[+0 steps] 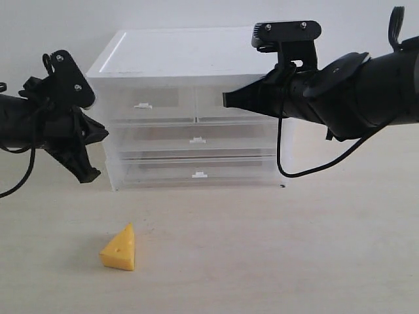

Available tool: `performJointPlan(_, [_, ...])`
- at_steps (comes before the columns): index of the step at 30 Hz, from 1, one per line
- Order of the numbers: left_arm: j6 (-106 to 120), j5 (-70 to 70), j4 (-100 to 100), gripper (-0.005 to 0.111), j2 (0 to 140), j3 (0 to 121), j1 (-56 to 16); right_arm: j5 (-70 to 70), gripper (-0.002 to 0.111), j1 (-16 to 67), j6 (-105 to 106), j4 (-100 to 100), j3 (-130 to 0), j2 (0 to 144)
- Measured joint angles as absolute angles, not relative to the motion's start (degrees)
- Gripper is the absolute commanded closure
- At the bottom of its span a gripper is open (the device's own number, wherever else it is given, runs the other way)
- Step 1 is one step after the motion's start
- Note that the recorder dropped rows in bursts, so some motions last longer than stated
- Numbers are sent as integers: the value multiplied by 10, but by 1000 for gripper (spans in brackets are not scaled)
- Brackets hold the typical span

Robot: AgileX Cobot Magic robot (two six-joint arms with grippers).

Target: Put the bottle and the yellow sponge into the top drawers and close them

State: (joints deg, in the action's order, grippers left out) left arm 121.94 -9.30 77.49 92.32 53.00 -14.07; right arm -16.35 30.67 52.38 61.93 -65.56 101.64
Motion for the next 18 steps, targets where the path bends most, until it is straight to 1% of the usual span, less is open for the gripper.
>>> performJointPlan(8, [1219, -63, 734, 103, 937, 549, -185, -164, 108, 307, 533, 619, -656, 1016])
performJointPlan(11, [1219, -15, 707, 103, 937, 549, -211, -164, 108, 307, 535, 619, -656, 1016])
performJointPlan(13, [1219, 48, 684, 103, 937, 549, -234, -164, 108, 307, 537, 619, -656, 1016])
performJointPlan(18, [1204, 273, 582, 103, 937, 521, -302, -165, 108, 307, 543, 617, -656, 1016])
